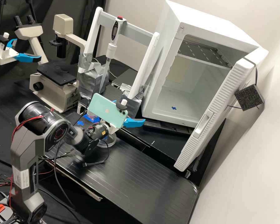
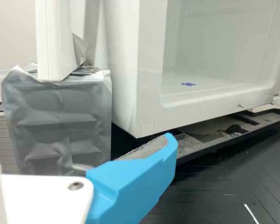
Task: Move the petri dish to the incubator
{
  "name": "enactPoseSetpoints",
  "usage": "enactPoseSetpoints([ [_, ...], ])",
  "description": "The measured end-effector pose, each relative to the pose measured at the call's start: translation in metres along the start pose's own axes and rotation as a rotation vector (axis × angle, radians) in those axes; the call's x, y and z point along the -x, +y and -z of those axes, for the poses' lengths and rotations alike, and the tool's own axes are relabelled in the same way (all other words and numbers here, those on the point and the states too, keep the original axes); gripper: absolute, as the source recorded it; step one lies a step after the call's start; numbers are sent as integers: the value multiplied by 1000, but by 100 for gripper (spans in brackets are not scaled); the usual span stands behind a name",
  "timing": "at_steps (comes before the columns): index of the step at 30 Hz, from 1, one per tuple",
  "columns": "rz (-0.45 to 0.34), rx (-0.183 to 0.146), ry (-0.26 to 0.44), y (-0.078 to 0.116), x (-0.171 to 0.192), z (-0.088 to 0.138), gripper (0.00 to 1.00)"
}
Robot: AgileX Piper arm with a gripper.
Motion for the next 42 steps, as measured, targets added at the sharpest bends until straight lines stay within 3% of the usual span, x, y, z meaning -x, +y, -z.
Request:
enactPoseSetpoints([
  [13, -3, 0, -4, 0, 8, -2, 100],
  [18, -50, -6, 18, 8, 33, -6, 100],
  [22, -117, -22, 75, 17, 65, -7, 100],
  [27, -143, -27, 123, 19, 110, -7, 100],
  [31, -138, -15, 153, 16, 138, -7, 100],
  [36, -117, 27, 228, 27, 156, -4, 100],
  [42, -48, 67, 217, 30, 168, -8, 100],
])
